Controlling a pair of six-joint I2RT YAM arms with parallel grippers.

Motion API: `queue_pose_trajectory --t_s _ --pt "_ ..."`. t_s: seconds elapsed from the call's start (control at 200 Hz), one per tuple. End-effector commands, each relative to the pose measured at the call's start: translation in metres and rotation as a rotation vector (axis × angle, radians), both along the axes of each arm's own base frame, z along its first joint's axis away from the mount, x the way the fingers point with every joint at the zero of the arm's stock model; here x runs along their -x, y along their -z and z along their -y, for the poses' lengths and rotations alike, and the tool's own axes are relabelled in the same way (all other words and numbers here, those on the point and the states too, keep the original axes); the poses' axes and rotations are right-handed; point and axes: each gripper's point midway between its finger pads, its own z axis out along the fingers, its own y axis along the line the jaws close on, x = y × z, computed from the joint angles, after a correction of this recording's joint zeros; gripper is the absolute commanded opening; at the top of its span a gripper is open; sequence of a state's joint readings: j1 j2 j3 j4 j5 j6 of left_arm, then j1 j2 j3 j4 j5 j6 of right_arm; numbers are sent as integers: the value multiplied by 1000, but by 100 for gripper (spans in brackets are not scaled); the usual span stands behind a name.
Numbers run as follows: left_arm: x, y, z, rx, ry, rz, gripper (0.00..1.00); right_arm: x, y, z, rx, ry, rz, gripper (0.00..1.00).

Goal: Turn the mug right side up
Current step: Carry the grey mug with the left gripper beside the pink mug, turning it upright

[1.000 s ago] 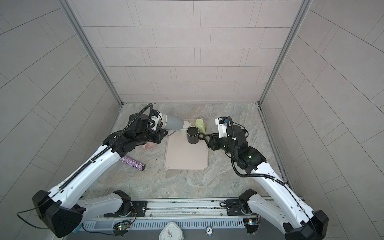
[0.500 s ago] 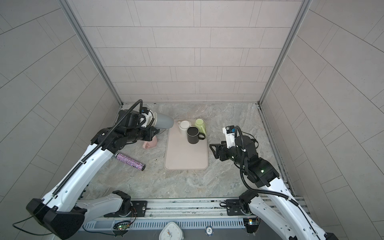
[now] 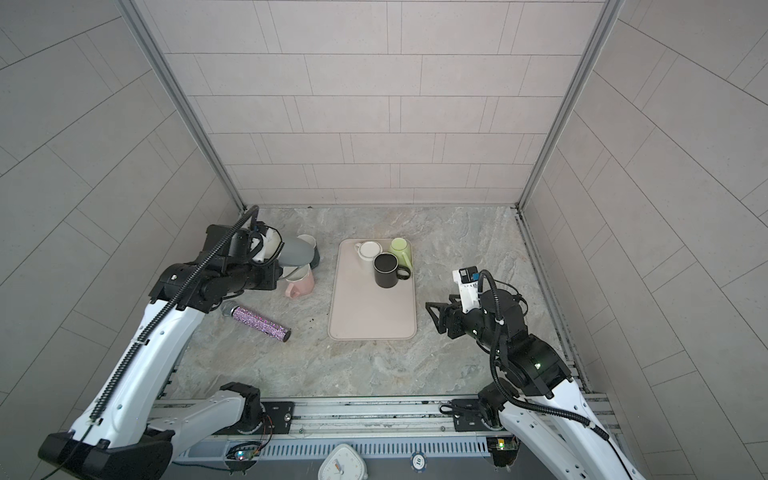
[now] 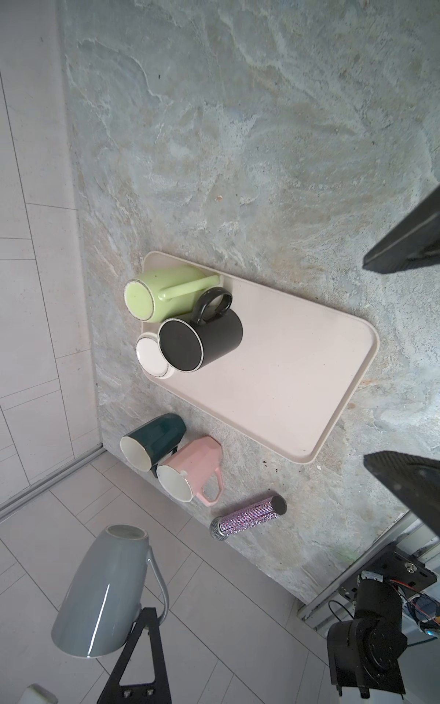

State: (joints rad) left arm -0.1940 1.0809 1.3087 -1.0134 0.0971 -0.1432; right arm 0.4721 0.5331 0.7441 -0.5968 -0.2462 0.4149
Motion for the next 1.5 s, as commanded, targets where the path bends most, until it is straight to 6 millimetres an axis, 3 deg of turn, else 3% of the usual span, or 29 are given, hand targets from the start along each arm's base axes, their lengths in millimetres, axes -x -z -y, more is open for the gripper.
queue_pose_trajectory --t_s 0.0,0.165,0.335,0.826,1.106,1.496 --pt "-4 -25 -34 -111 -66 77 0 4 2 1 2 -10 0 75" --pt "-15 -24 -64 -215 -184 72 0 5 6 -1 -4 -17 -8 75" --pt "-40 -16 -73 -189 -234 71 0 6 9 -2 -12 -25 -11 75" --pt "-111 67 -118 -301 -325 -143 0 15 14 -1 -29 -34 -26 75" --pt "-131 103 -129 -366 -320 -282 0 18 22 0 -1 -44 -47 75" --pt "-136 124 -147 -482 -344 -354 0 18 23 -1 16 -57 -48 75"
